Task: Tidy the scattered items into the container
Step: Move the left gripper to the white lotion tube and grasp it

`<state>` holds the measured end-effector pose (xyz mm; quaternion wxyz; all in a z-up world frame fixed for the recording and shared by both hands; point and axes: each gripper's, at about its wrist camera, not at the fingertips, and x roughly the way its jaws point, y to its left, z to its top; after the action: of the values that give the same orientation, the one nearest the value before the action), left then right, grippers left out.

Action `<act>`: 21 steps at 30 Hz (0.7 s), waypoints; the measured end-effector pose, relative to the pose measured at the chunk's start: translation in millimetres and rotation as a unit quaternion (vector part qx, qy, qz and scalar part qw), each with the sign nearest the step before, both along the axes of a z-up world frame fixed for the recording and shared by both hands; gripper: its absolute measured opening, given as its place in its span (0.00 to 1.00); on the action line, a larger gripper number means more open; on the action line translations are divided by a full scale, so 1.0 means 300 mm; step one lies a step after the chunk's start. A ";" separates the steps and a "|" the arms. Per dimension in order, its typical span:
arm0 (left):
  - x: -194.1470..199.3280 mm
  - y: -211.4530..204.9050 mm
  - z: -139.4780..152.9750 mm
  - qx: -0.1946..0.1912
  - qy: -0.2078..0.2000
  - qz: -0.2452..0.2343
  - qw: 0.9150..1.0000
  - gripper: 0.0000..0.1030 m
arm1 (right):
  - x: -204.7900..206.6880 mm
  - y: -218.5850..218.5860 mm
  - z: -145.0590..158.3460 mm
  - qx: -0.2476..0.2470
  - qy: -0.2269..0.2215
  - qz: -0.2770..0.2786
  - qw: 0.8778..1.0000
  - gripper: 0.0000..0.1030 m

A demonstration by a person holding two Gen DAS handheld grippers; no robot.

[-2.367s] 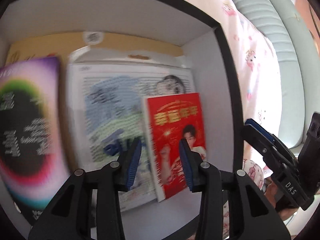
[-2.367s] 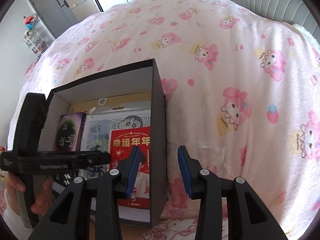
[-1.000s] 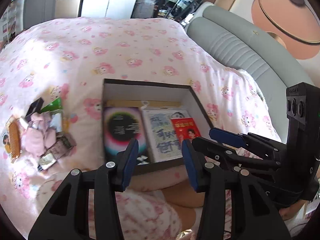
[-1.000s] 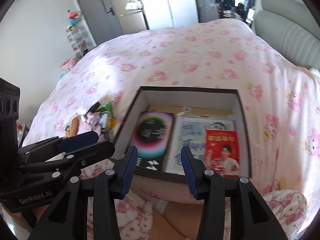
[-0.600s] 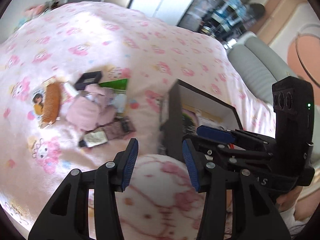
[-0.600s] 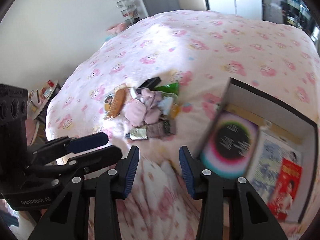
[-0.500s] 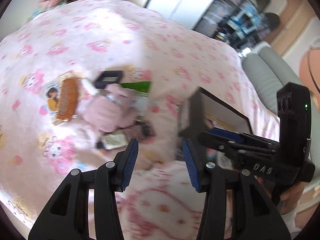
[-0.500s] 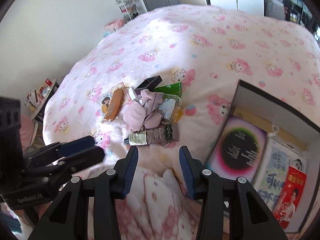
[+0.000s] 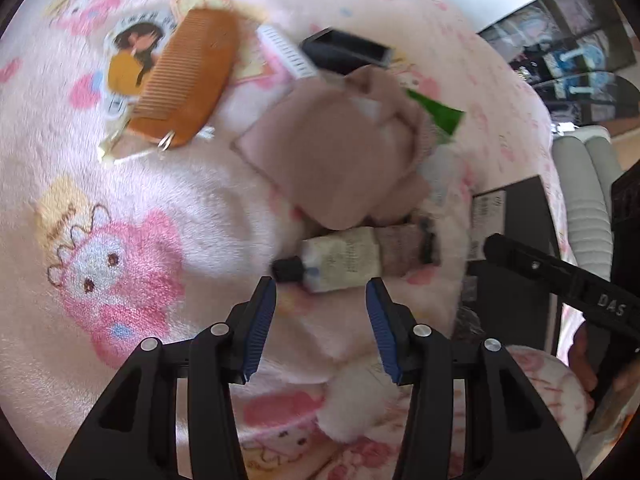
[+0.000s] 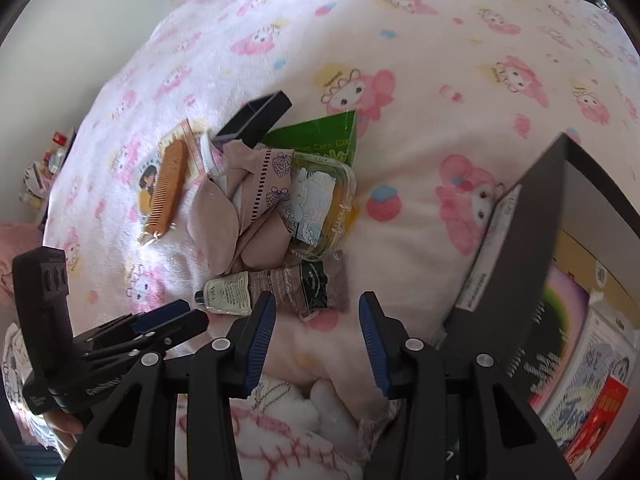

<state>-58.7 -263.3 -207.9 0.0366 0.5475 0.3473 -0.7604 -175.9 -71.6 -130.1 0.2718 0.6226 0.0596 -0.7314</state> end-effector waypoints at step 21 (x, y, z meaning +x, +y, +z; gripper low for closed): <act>-0.011 0.002 -0.051 0.041 0.024 0.017 0.999 0.39 | -0.095 -0.075 -0.211 0.021 -0.120 0.039 0.992 0.51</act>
<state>-61.9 -262.6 -223.1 0.0181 0.5240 0.3881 -0.7580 -204.3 -94.2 -193.4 0.2921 0.7090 0.0663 -0.6384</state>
